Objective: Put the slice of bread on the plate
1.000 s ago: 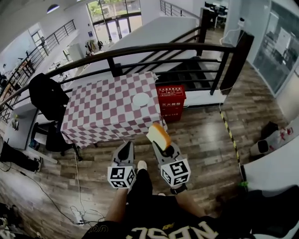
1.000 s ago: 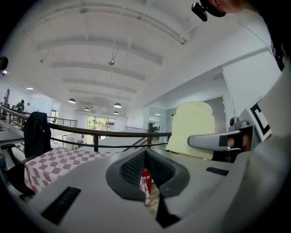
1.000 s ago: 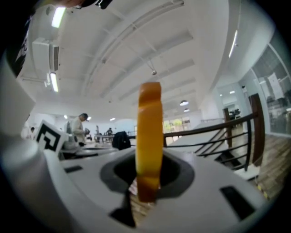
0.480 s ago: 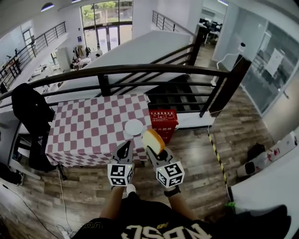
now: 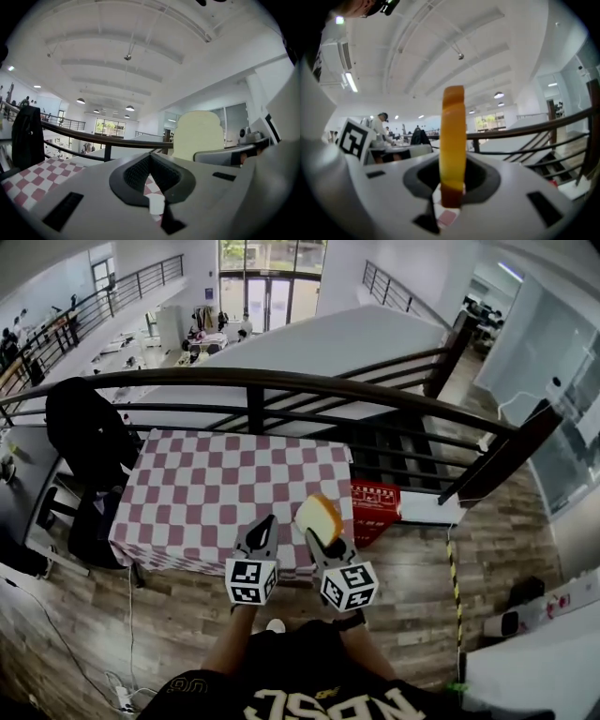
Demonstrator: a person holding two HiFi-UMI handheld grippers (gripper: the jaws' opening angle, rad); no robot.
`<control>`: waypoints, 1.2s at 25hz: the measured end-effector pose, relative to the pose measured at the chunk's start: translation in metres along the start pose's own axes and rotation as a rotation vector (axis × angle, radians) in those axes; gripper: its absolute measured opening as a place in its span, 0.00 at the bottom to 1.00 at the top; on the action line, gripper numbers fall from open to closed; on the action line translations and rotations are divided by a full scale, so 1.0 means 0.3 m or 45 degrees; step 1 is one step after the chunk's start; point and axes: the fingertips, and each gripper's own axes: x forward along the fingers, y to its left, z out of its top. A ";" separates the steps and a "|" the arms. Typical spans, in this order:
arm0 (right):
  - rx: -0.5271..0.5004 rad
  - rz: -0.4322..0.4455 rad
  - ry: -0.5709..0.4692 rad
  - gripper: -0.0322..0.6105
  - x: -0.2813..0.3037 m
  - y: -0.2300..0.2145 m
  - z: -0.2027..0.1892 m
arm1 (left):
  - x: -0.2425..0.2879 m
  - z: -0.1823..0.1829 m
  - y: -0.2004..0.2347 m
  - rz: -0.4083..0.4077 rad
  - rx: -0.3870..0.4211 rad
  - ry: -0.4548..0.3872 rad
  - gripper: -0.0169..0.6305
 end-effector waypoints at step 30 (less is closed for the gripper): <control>0.374 0.032 0.600 0.20 0.337 -0.373 -0.557 | 0.405 -0.543 0.068 -0.027 -0.284 0.497 0.06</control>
